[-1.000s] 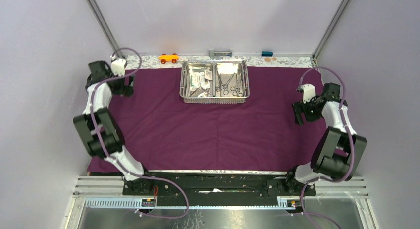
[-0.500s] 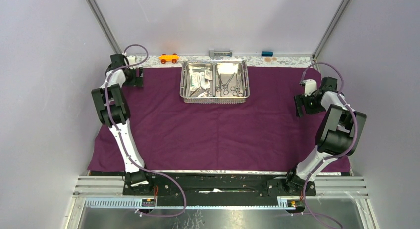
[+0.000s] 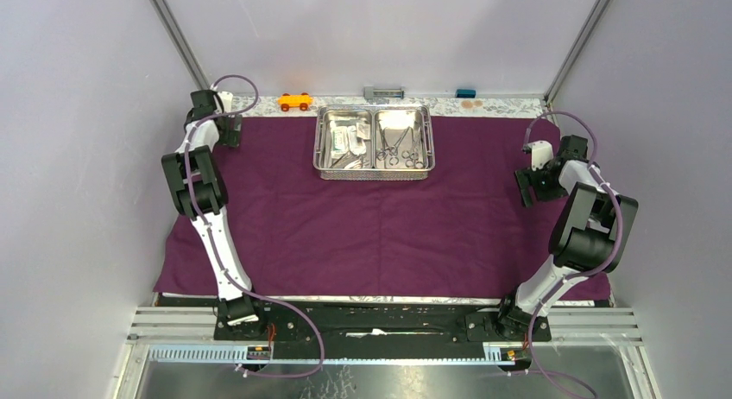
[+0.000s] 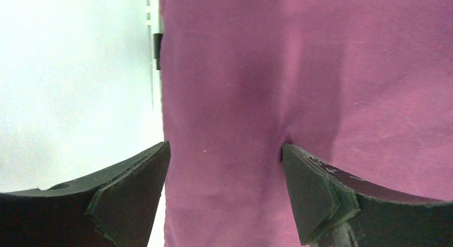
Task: Open and lay out the surgical kit
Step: Smooth out the surgical kit at the center of the board.
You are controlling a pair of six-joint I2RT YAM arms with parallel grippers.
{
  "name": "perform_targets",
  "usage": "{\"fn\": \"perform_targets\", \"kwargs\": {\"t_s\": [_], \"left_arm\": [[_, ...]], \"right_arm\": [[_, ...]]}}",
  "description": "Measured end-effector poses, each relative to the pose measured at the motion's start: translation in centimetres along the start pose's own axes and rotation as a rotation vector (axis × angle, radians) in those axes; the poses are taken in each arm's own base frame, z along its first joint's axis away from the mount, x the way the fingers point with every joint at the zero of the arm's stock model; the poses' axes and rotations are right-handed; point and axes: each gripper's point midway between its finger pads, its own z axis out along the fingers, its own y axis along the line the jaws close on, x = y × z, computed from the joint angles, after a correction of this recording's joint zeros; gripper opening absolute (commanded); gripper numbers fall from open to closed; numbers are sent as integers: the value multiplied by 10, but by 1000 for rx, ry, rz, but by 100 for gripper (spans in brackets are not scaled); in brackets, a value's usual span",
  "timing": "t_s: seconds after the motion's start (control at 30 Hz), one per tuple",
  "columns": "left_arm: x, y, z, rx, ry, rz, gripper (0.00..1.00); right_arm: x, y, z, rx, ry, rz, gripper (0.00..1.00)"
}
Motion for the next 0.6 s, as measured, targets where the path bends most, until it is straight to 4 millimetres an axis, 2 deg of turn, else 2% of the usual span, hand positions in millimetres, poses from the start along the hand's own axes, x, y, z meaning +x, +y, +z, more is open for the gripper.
{"fn": "perform_targets", "kwargs": {"t_s": [0.2, 0.4, 0.6], "left_arm": [[6, 20, 1, -56, -10, 26, 85], [19, 44, -3, -98, 6, 13, 93], [36, 59, -14, -97, 49, -25, 97]], "right_arm": [[2, -4, -1, 21, 12, -14, 85], [3, -5, -2, 26, 20, -16, 86], [-10, -11, -8, 38, -15, -10, 87]]}}
